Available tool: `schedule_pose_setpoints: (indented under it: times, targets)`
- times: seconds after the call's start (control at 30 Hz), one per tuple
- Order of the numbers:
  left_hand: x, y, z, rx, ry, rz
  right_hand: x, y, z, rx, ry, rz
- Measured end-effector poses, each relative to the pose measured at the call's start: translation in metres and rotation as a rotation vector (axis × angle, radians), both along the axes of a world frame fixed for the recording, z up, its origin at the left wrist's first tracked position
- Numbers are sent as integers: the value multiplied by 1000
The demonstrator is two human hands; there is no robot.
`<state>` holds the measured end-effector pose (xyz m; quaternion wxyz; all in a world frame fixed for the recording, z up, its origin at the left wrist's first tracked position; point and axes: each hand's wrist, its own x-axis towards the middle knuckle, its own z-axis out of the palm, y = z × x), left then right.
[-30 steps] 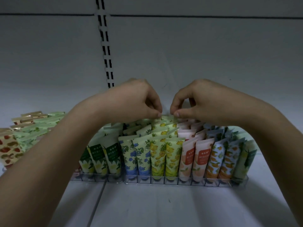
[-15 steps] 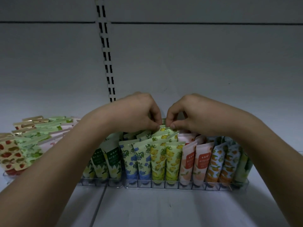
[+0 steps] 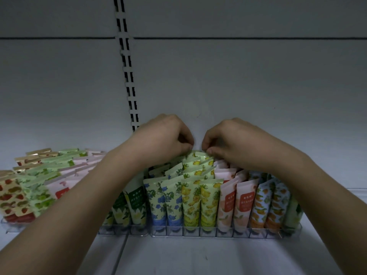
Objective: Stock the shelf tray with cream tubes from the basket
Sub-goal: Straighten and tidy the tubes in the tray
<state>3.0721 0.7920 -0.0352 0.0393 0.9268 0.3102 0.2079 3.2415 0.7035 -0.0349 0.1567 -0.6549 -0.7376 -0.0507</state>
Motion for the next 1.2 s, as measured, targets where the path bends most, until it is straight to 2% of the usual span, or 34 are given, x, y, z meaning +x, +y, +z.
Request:
schedule_pose_setpoints:
  times: [0.4, 0.63, 1.2]
  targets:
    - [5, 4, -10, -23, 1, 24, 3, -1, 1, -87, -41, -10]
    - [4, 4, -10, -39, -10, 22, 4, -1, -2, -7, -146, -13]
    - [4, 2, -8, -131, -57, 28, -6, 2, -6, 102, -237, -37]
